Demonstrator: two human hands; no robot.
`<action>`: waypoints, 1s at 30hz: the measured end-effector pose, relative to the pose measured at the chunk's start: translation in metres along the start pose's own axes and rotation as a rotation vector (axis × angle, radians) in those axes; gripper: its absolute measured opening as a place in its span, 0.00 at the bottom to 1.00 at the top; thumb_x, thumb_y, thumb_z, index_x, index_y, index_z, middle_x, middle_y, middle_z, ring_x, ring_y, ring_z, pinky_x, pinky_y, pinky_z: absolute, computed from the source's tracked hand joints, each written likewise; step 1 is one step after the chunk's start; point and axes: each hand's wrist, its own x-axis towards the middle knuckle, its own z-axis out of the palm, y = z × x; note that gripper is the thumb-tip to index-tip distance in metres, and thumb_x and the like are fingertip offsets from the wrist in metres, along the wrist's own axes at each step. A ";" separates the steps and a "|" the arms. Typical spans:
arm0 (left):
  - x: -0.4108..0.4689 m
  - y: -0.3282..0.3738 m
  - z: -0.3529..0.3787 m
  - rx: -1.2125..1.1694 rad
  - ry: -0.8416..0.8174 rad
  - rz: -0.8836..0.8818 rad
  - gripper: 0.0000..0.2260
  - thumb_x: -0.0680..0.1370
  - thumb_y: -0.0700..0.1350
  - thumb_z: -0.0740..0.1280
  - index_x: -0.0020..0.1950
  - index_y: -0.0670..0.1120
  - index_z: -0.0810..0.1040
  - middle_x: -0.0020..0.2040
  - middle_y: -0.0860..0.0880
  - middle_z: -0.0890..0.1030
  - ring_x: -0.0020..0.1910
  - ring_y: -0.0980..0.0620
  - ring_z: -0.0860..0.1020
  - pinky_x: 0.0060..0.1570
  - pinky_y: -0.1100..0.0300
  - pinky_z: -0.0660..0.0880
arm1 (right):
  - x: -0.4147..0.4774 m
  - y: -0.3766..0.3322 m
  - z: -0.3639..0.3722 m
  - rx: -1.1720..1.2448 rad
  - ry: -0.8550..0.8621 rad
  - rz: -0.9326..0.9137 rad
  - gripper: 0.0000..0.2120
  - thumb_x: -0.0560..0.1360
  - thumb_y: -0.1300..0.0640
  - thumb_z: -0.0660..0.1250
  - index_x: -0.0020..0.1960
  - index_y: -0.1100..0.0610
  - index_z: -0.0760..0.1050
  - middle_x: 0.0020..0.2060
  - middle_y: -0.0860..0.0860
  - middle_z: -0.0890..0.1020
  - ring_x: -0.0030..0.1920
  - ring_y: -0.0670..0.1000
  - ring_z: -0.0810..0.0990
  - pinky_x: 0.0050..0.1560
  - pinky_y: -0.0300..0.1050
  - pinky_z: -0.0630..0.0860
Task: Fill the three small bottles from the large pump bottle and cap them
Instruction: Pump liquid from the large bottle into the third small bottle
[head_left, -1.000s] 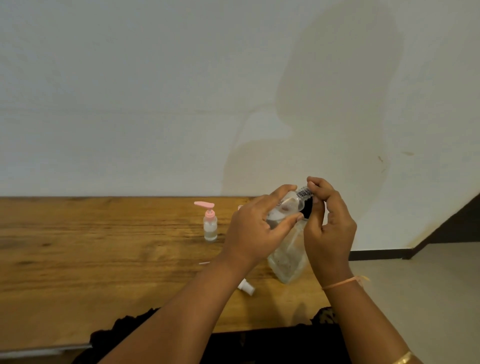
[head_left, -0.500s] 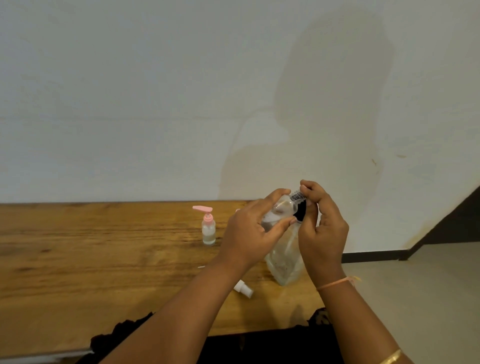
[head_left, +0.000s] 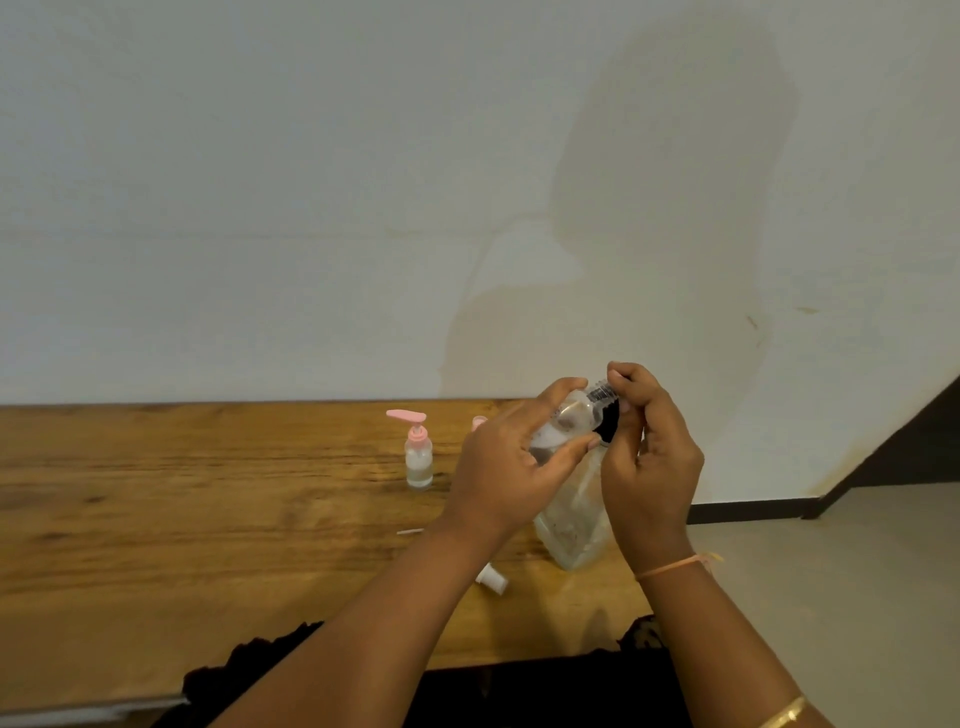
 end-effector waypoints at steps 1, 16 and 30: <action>0.001 0.000 -0.001 0.000 0.000 0.008 0.23 0.73 0.61 0.64 0.67 0.64 0.65 0.54 0.55 0.81 0.52 0.58 0.78 0.50 0.58 0.78 | 0.001 -0.002 0.000 0.005 0.000 0.003 0.15 0.76 0.71 0.57 0.57 0.57 0.74 0.55 0.50 0.77 0.58 0.35 0.74 0.58 0.32 0.72; 0.000 -0.001 0.001 0.011 -0.017 -0.010 0.22 0.74 0.58 0.67 0.67 0.61 0.69 0.56 0.57 0.80 0.54 0.60 0.77 0.51 0.69 0.75 | -0.002 0.004 0.000 -0.027 -0.011 0.002 0.16 0.75 0.73 0.58 0.57 0.58 0.74 0.55 0.50 0.77 0.58 0.35 0.73 0.58 0.30 0.70; -0.003 -0.002 0.005 -0.015 -0.035 -0.046 0.22 0.75 0.54 0.69 0.68 0.59 0.70 0.59 0.56 0.80 0.57 0.60 0.77 0.53 0.69 0.75 | -0.004 0.011 -0.004 -0.039 -0.048 0.015 0.15 0.76 0.71 0.58 0.57 0.61 0.75 0.55 0.53 0.78 0.57 0.41 0.75 0.58 0.31 0.71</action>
